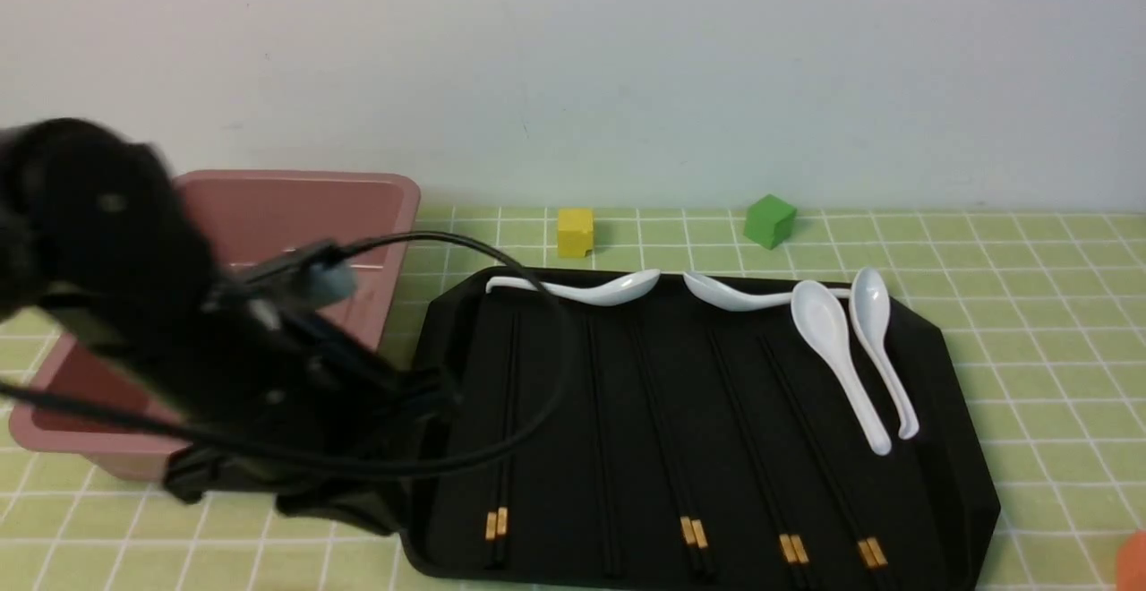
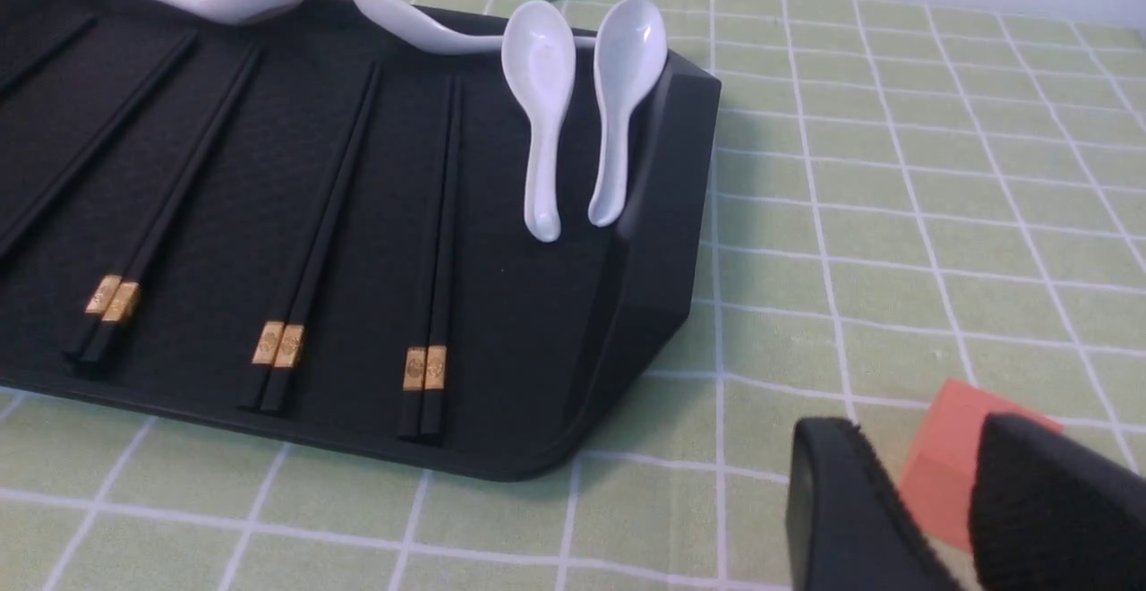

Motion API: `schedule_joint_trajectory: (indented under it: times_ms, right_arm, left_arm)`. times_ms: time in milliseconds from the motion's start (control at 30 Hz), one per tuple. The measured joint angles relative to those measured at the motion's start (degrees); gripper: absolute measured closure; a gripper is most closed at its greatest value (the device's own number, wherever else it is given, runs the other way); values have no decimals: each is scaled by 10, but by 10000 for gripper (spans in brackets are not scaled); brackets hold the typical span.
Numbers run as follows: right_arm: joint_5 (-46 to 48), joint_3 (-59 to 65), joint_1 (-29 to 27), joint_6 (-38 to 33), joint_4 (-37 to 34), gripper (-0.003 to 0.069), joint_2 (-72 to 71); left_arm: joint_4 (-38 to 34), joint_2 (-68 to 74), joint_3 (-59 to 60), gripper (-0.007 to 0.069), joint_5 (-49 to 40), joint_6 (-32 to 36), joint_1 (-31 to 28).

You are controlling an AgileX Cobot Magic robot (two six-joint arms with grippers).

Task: On green tablecloth take chopsticks from black tray and put them in box.
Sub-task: 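Reach over to the black tray and grasp a pair of chopsticks with the left gripper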

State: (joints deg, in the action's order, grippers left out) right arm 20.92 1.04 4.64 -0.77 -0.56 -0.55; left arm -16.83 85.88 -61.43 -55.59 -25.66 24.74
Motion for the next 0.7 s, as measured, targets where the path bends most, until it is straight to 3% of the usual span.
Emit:
schedule_joint_trajectory:
  times_ms: [100,233,400,467,700]
  right_arm:
    - [0,0,0,0,0,419,0]
    - [0,0,0,0,0,419,0]
    - [0,0,0,0,0,419,0]
    - [0,0,0,0,0,419,0]
    - [0,0,0,0,0,419,0]
  left_arm:
    - [43,79,-57,631,0,-39,34]
    - [111,186,-135,562,1,-88,66]
    - [140,261,-198,454,1,-98,78]
    - [147,294,-225,377,1,-97,78]
    - [211,337,-238,316,35,-99,78]
